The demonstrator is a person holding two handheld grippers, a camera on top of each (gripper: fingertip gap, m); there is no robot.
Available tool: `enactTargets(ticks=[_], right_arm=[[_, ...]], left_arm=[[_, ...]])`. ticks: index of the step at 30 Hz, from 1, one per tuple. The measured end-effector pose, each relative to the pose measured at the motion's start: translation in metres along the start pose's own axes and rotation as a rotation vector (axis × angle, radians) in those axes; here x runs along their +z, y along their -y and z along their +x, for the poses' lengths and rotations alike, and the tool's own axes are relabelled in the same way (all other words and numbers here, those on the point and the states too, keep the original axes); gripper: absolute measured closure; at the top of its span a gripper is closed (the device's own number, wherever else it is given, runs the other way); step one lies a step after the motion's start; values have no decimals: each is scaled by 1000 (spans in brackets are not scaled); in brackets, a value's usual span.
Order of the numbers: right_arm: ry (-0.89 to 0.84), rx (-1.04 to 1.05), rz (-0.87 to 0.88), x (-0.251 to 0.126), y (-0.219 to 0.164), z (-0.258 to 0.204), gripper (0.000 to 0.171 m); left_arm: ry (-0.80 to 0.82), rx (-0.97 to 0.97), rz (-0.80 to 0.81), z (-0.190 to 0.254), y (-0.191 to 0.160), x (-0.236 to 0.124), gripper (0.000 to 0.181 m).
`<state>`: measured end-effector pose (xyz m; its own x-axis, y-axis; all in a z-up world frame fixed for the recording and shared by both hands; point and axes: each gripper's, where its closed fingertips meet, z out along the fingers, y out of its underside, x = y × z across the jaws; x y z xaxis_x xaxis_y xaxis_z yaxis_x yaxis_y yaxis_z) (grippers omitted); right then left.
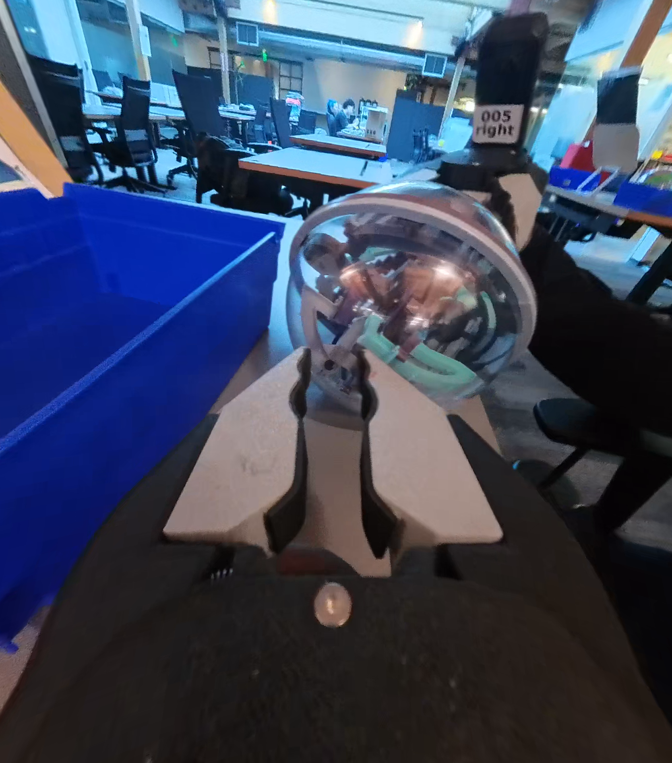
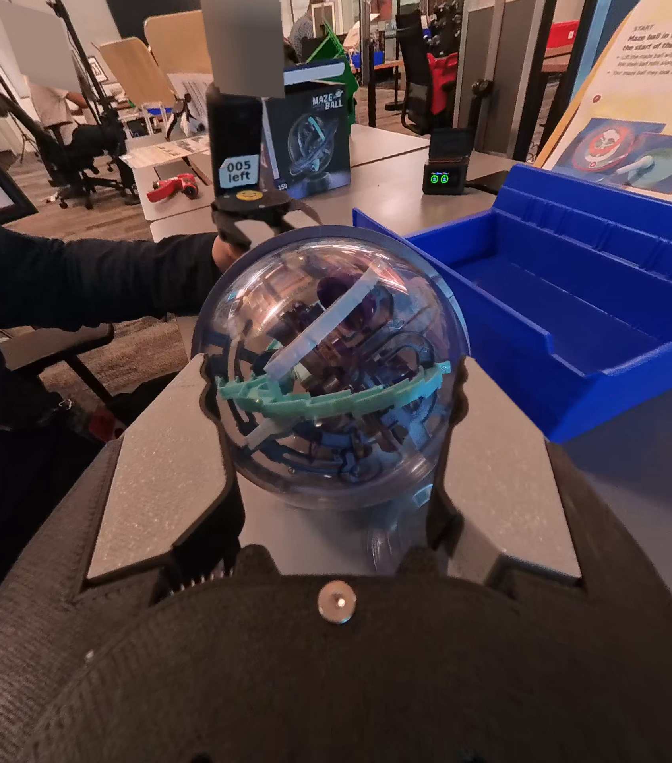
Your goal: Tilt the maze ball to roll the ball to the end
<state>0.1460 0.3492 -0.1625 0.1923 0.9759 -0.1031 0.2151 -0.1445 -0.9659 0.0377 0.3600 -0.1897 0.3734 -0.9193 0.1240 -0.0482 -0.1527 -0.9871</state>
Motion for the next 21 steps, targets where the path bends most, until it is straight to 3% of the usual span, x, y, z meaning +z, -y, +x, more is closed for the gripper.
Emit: enactTargets(ticks=[3, 7, 10, 14, 17, 21], right_arm=[[-1, -12, 19, 2, 3, 0, 64], [17, -53, 124, 7, 23, -9, 94], [60, -93, 104, 17, 29, -27, 80], [-19, -151, 47, 8, 27, -24, 73], [-36, -85, 52, -5, 23, -15, 64], [50, -53, -18, 5, 8, -26, 82]], left_arm=[[13, 83, -26, 7, -4, 3, 136], [-47, 187, -37, 28, -7, 2, 96], [-68, 272, -99, 36, -17, -1, 86], [-77, 306, -138, 36, -22, -8, 86], [-81, 301, -149, 33, -24, -13, 89], [-83, 312, -140, 29, -24, -20, 92]])
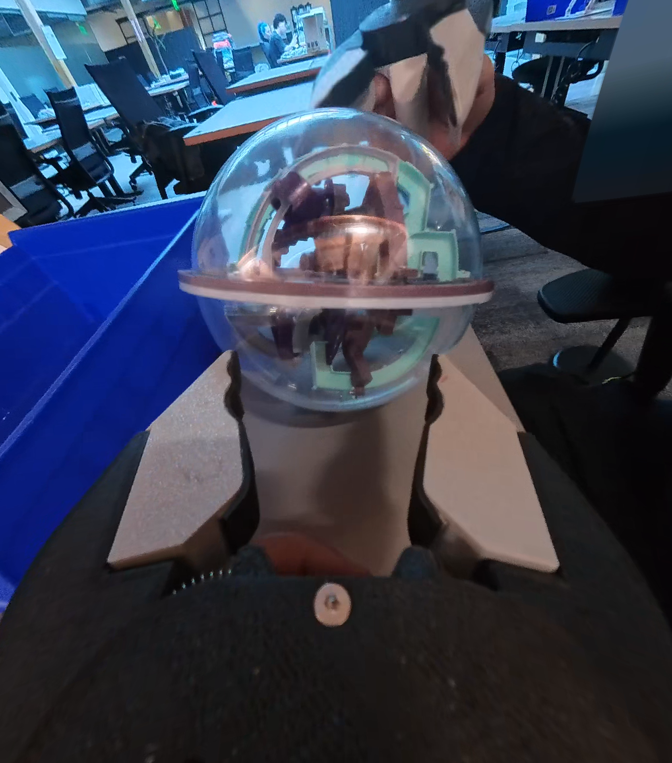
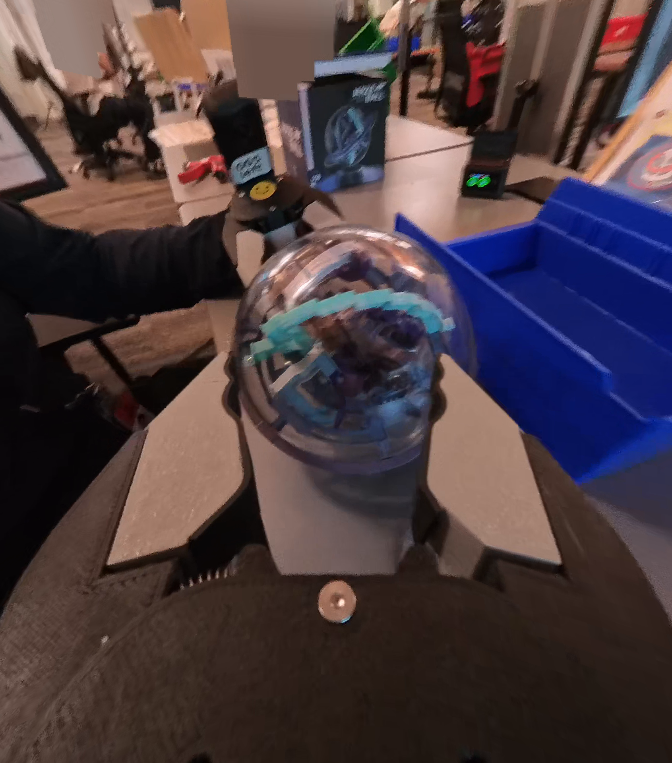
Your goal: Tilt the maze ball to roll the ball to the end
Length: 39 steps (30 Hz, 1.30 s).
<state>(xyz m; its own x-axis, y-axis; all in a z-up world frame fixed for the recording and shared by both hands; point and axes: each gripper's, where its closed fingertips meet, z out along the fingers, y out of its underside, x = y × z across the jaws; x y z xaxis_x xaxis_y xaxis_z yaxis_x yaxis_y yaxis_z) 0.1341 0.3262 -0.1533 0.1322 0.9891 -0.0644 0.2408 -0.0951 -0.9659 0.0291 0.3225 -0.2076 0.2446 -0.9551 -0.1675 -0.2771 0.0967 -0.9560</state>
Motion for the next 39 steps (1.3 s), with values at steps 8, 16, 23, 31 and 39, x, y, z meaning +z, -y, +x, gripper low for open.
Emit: enactTargets(ticks=[8, 16, 23, 31, 39], right_arm=[[-51, -117, -116, 12, -13, -6, 65], [69, 151, -186, 35, -58, 6, 43], [174, 140, -213, 57, -62, -14, 40], [90, 4, -153, 53, -49, -5, 45], [134, 70, -138, 57, -54, -5, 41]], left_arm=[[-108, -110, 83, 9, 12, -26, 87], [-140, -228, 52, 9, 4, -19, 84], [-126, -150, -14, 10, -6, -15, 82], [-77, -99, -113, 8, -21, -11, 83], [-60, -70, -123, 7, -22, -9, 83]])
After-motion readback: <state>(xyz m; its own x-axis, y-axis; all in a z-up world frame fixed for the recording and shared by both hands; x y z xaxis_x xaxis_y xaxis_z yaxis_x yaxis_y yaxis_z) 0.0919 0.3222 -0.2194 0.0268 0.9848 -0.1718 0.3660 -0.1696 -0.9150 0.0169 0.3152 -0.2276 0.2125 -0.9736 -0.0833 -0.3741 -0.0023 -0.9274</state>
